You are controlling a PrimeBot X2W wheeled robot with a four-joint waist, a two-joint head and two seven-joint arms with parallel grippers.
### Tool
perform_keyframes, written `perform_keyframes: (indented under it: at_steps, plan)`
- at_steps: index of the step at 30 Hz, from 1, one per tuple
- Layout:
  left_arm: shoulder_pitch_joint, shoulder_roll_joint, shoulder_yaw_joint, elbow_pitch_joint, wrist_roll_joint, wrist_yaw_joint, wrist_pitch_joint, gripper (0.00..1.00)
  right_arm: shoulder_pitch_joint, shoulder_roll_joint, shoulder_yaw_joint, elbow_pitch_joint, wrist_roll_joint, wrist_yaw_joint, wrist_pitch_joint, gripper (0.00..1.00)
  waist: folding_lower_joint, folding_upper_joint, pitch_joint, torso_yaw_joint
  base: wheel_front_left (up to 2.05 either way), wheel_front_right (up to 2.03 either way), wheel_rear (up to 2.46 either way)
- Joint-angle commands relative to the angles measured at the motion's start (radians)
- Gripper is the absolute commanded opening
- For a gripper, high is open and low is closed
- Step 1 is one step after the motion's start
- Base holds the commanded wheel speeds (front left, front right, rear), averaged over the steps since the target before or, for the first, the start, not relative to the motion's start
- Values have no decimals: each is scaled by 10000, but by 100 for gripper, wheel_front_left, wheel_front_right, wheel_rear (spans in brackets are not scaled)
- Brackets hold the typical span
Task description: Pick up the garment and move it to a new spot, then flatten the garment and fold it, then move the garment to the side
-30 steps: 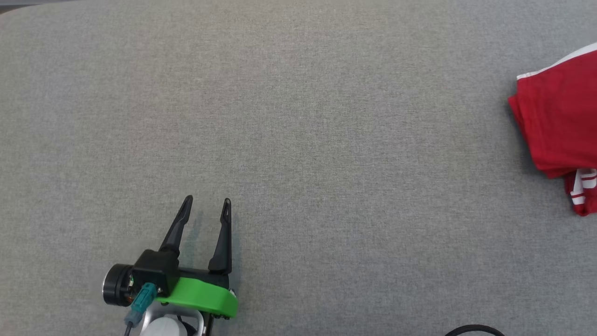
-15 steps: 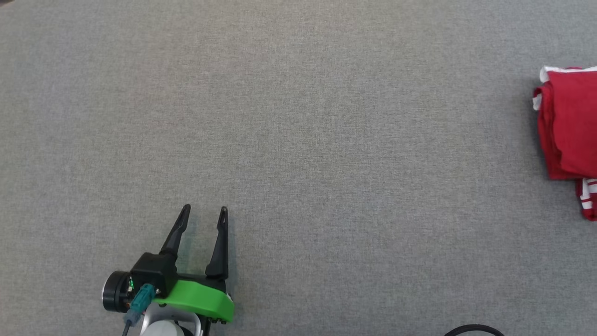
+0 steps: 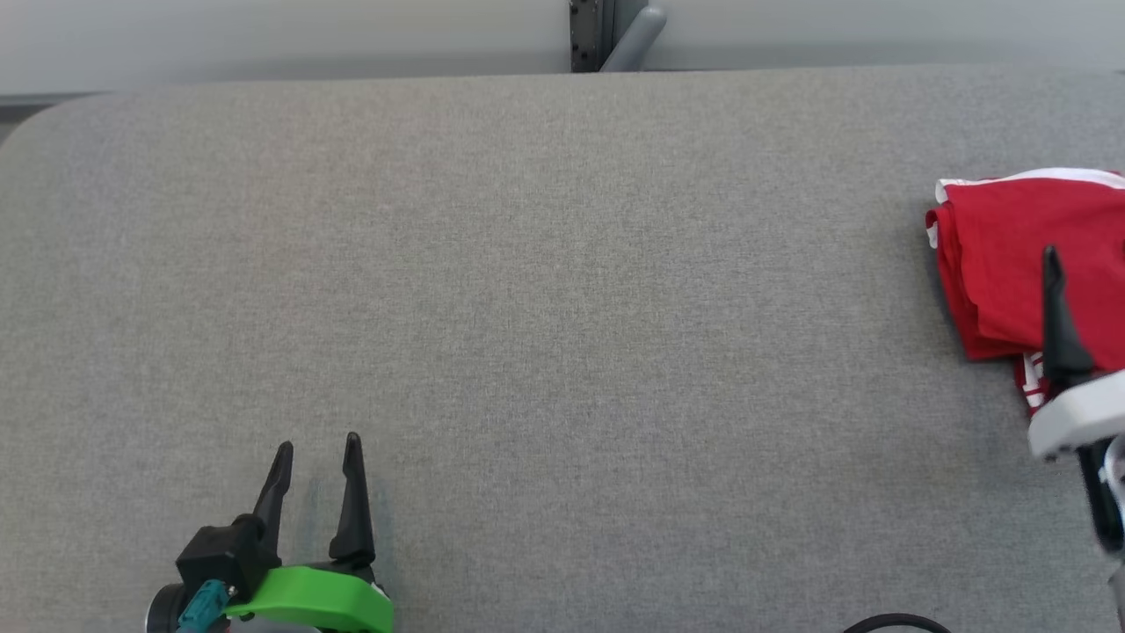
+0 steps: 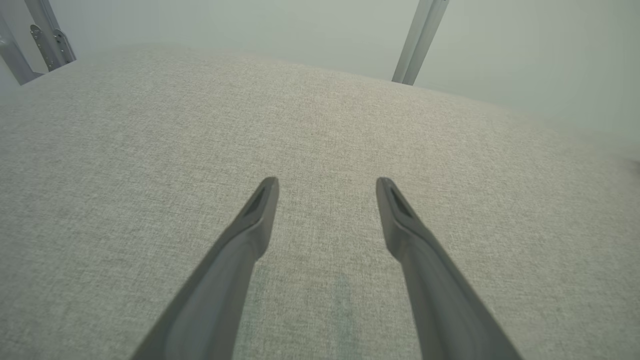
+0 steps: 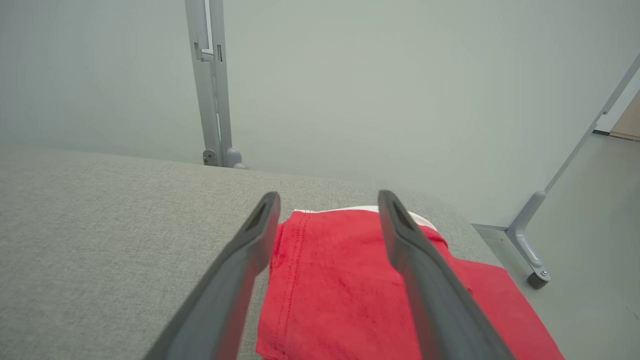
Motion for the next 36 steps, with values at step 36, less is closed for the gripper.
perform_keyframes:
  at_steps: [36]
  plan:
    - [1071,27,463,-227,565,-846,-24,100,4177,3273,-333,-1762,-2196,-14,-1002,100,0,117,-2220,-272,0,0,0]
